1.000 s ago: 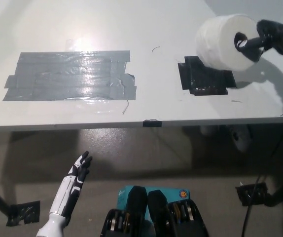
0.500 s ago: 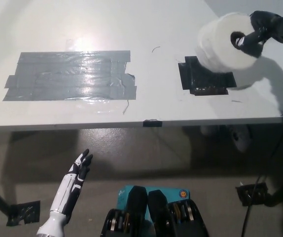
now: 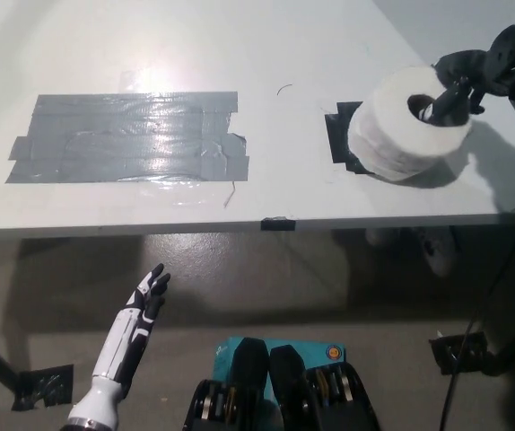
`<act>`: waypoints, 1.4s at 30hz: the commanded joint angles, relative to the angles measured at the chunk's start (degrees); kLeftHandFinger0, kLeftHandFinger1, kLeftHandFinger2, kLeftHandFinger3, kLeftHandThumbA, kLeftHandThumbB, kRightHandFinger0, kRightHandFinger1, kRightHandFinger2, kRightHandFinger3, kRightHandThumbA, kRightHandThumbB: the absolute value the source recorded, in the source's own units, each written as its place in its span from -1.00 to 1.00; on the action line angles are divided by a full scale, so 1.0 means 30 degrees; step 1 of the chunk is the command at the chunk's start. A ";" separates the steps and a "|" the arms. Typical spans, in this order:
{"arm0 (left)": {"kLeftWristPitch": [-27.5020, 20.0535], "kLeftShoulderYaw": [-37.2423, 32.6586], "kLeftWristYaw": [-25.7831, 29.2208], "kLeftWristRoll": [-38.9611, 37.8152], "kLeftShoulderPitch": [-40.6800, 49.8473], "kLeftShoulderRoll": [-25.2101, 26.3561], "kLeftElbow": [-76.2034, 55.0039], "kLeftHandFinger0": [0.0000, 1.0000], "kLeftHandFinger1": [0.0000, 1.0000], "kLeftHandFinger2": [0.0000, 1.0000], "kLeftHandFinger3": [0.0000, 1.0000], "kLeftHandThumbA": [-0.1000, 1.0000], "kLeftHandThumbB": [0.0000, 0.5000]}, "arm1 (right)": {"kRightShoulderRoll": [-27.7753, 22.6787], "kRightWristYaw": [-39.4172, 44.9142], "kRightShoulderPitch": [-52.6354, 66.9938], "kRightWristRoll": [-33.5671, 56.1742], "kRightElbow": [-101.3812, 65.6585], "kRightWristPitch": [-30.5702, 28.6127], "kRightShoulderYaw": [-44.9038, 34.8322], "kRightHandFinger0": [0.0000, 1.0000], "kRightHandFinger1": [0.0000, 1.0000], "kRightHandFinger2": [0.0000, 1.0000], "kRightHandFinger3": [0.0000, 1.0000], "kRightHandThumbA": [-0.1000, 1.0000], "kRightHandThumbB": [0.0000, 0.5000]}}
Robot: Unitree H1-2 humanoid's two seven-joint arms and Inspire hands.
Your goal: A person hands over a roll of toilet paper to the robot , and the robot inserts its right thumb into the hole in the centre to grab the roll, and then places it on the balck area on the desk.
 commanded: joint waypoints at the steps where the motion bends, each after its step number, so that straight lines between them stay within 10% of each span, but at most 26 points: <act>1: -0.0423 -0.0009 -0.0120 0.0020 -0.0240 0.0180 -0.0316 1.00 1.00 1.00 1.00 1.00 0.09 | -0.0236 -0.0096 -0.1448 -0.0591 -0.0048 -0.1097 -0.0036 -0.87 -0.15 0.33 0.27 -1.00 -0.08; 2: -0.0357 -0.0023 -0.0146 0.0044 -0.0228 0.0206 -0.0396 1.00 1.00 1.00 1.00 1.00 0.07 | -0.0207 -0.0255 -0.1386 -0.0379 0.0085 -0.1133 -0.0314 -0.59 0.16 0.57 0.25 -0.91 0.05; 4: -0.0382 -0.0045 -0.0185 0.0030 -0.0257 0.0220 -0.0390 1.00 1.00 1.00 1.00 1.00 0.06 | -0.0180 -0.0452 -0.1200 0.0218 -0.0016 -0.0799 -0.1079 0.15 0.69 1.00 1.00 -0.67 0.22; 7: -0.0533 -0.0075 -0.0168 0.0046 -0.0263 0.0199 -0.0290 1.00 1.00 1.00 1.00 1.00 0.06 | -0.0104 -0.0569 -0.0863 0.0255 -0.0474 -0.0630 -0.1485 1.00 1.00 1.00 1.00 -0.34 0.25; 17: -0.0470 -0.0101 -0.0208 0.0022 -0.0259 0.0227 -0.0299 1.00 1.00 1.00 1.00 1.00 0.11 | 0.0025 -0.2920 -0.0528 -0.0273 -0.0749 -0.0428 -0.2361 1.00 1.00 1.00 1.00 0.19 0.32; 42: -0.0605 -0.0046 -0.0076 -0.0032 -0.0481 0.0127 -0.0108 1.00 1.00 1.00 1.00 1.00 0.11 | -0.1262 -0.6330 -0.1684 0.1908 -0.3156 -0.2968 -0.6700 1.00 1.00 1.00 1.00 0.79 0.64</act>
